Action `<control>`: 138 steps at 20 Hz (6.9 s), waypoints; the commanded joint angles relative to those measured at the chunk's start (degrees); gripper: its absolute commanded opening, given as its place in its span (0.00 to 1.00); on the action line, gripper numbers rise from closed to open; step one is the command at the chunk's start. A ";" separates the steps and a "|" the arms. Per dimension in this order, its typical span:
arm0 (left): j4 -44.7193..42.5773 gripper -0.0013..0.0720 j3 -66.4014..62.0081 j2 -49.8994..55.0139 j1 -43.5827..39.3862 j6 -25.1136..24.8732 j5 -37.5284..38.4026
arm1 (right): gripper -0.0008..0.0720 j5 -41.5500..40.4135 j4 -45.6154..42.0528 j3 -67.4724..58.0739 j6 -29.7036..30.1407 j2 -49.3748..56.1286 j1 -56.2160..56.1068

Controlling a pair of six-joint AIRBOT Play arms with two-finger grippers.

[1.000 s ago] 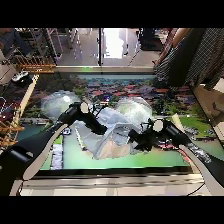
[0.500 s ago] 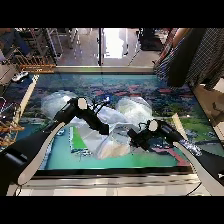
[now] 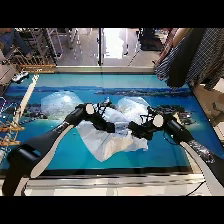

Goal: Fold the clothes and pants, and hang the long-sleeved shirts on hangers.

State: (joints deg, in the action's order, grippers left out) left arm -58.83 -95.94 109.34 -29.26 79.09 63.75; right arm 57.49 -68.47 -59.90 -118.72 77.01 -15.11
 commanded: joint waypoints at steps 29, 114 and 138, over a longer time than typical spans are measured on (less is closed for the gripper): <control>-3.45 0.04 -10.43 -15.43 -0.37 0.76 7.76 | 0.70 -4.09 -0.81 0.92 -10.45 3.63 -6.38; -31.12 0.41 0.57 -9.68 70.86 -0.79 4.46 | 0.03 12.07 -6.86 -53.96 30.75 15.17 -11.78; 13.11 0.04 0.42 -23.96 70.44 -33.46 3.37 | 0.03 12.07 -7.54 -53.96 29.38 15.17 -11.78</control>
State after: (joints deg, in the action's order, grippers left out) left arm -63.07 -95.48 90.24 41.19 55.81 65.95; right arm 69.56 -75.35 -113.80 -89.41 92.16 -26.85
